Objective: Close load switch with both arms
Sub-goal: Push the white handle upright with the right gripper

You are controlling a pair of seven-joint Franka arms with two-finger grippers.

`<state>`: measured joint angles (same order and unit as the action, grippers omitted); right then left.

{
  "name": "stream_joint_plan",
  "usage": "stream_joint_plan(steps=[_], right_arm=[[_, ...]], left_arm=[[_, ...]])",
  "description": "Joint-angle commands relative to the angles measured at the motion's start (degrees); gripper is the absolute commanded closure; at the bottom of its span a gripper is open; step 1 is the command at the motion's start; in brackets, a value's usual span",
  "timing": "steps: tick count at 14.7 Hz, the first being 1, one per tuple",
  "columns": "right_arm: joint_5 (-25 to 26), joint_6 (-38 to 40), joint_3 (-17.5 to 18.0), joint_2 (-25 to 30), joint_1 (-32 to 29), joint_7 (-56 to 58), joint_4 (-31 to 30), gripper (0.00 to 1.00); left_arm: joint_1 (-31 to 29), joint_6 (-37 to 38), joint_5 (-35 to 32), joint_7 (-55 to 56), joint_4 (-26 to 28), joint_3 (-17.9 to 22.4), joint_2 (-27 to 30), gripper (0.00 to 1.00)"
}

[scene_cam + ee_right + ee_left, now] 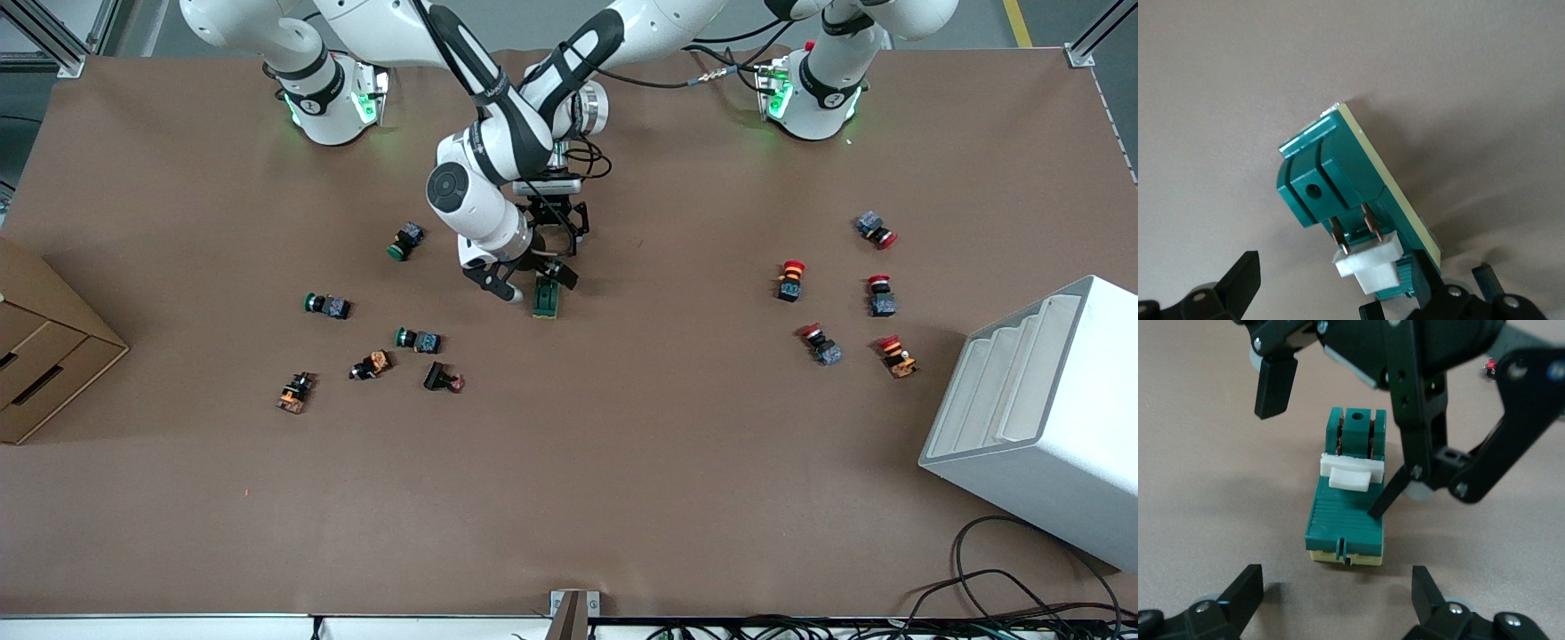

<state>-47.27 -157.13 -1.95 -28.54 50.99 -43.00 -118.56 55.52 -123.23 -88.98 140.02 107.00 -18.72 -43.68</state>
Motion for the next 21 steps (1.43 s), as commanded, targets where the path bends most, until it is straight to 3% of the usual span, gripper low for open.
stream_joint_plan(steps=[1, 21], right_arm=[[-3.3, -0.7, -0.6, 0.6, 1.3, -0.2, -0.7, 0.0], [-4.0, -0.1, -1.1, 0.8, -3.2, -1.5, 4.8, 0.0]], left_arm=[[0.7, 0.8, -2.1, 1.7, -0.5, 0.4, -0.5, 0.01], [0.5, 0.8, -3.7, 1.7, -0.7, 0.5, -0.7, 0.01]])
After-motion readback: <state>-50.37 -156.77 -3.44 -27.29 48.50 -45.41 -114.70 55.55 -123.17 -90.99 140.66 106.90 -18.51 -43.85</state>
